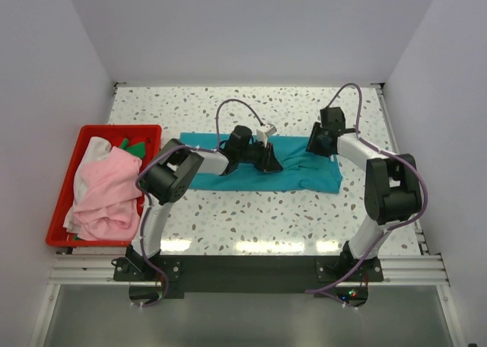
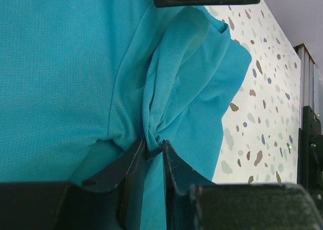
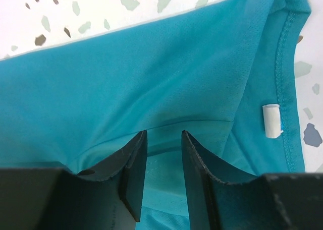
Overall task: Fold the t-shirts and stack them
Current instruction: Fold the tshirt
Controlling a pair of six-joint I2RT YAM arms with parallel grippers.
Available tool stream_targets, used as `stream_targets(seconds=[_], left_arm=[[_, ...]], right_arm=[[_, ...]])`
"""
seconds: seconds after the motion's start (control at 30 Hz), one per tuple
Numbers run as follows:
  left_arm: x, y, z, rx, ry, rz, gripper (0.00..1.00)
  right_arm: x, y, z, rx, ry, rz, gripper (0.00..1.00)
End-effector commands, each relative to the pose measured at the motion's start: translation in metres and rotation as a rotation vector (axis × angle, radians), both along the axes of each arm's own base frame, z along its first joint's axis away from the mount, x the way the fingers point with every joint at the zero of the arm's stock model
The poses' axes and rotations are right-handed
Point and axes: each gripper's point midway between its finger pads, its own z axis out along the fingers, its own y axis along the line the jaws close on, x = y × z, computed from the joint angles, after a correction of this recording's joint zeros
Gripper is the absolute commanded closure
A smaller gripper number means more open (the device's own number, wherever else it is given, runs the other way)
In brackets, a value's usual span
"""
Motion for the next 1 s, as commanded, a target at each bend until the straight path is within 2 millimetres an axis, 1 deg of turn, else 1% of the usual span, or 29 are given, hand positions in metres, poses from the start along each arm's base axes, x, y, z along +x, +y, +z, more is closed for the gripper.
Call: stream_targets(seconds=[0.0, 0.13, 0.2, 0.27, 0.3, 0.33, 0.37, 0.43, 0.47, 0.5, 0.53, 0.63, 0.67, 0.7, 0.73, 0.8, 0.83, 0.87, 0.9, 0.93, 0.97], left_arm=[[0.003, -0.002, 0.034, -0.028, -0.109, -0.007, 0.75], [0.006, 0.002, 0.031, -0.007, -0.116, 0.019, 0.73], [0.009, 0.003, 0.032, -0.001, -0.118, 0.043, 0.66], [0.010, 0.005, 0.033, -0.001, -0.121, 0.056, 0.62], [0.012, 0.005, 0.036, -0.004, -0.129, 0.069, 0.58], [0.012, 0.006, 0.035, -0.005, -0.122, 0.076, 0.55], [0.013, 0.006, 0.040, -0.015, -0.131, 0.086, 0.52], [0.014, 0.007, 0.042, -0.019, -0.125, 0.102, 0.50], [0.014, 0.007, 0.045, -0.026, -0.124, 0.107, 0.48], [0.017, 0.008, 0.051, -0.035, -0.135, 0.123, 0.45], [0.017, 0.009, 0.053, -0.036, -0.130, 0.133, 0.44], [0.026, 0.011, 0.066, -0.036, -0.143, 0.181, 0.43], [0.028, 0.012, 0.071, -0.038, -0.147, 0.191, 0.42], [0.032, 0.014, 0.073, -0.030, -0.146, 0.211, 0.42], [0.037, 0.013, 0.080, -0.034, -0.153, 0.226, 0.41], [0.041, 0.012, 0.079, -0.015, -0.142, 0.239, 0.41], [0.046, 0.007, 0.088, -0.024, -0.154, 0.239, 0.41], [0.049, 0.004, 0.088, -0.019, -0.150, 0.240, 0.41], [0.050, 0.003, 0.077, 0.010, -0.124, 0.239, 0.41], [0.054, -0.003, 0.084, 0.001, -0.133, 0.237, 0.42], [0.051, -0.007, 0.070, 0.033, -0.105, 0.228, 0.43]], right_arm=[[-0.001, 0.009, 0.011, 0.024, -0.038, 0.033, 0.64], [-0.010, 0.015, 0.011, 0.036, -0.035, 0.049, 0.68], [-0.015, 0.019, 0.013, 0.042, -0.042, 0.056, 0.73], [-0.022, 0.019, 0.016, 0.047, -0.049, 0.058, 0.76], [-0.024, 0.021, 0.017, 0.048, -0.053, 0.064, 0.76], [-0.029, 0.021, 0.018, 0.051, -0.056, 0.067, 0.77], [-0.032, 0.023, 0.019, 0.053, -0.057, 0.072, 0.77], [-0.039, 0.023, 0.017, 0.055, -0.052, 0.077, 0.77], [-0.041, 0.023, 0.022, 0.058, -0.065, 0.080, 0.77], [-0.043, 0.022, 0.022, 0.055, -0.064, 0.080, 0.77], [-0.050, 0.025, 0.018, 0.069, -0.051, 0.093, 0.78], [-0.059, 0.031, 0.020, 0.090, -0.054, 0.120, 0.78], [-0.065, 0.032, 0.015, 0.092, -0.044, 0.131, 0.78], [-0.069, 0.038, 0.018, 0.103, -0.049, 0.151, 0.78], [-0.073, 0.039, 0.016, 0.104, -0.044, 0.155, 0.78], [-0.082, 0.040, 0.012, 0.103, -0.033, 0.162, 0.79], [-0.082, 0.038, 0.017, 0.097, -0.051, 0.154, 0.79], [-0.084, 0.035, 0.016, 0.088, -0.052, 0.144, 0.78], [-0.085, 0.033, 0.018, 0.082, -0.054, 0.137, 0.78], [-0.084, 0.030, 0.024, 0.069, -0.070, 0.126, 0.79], [-0.084, 0.030, 0.027, 0.066, -0.075, 0.124, 0.78]])
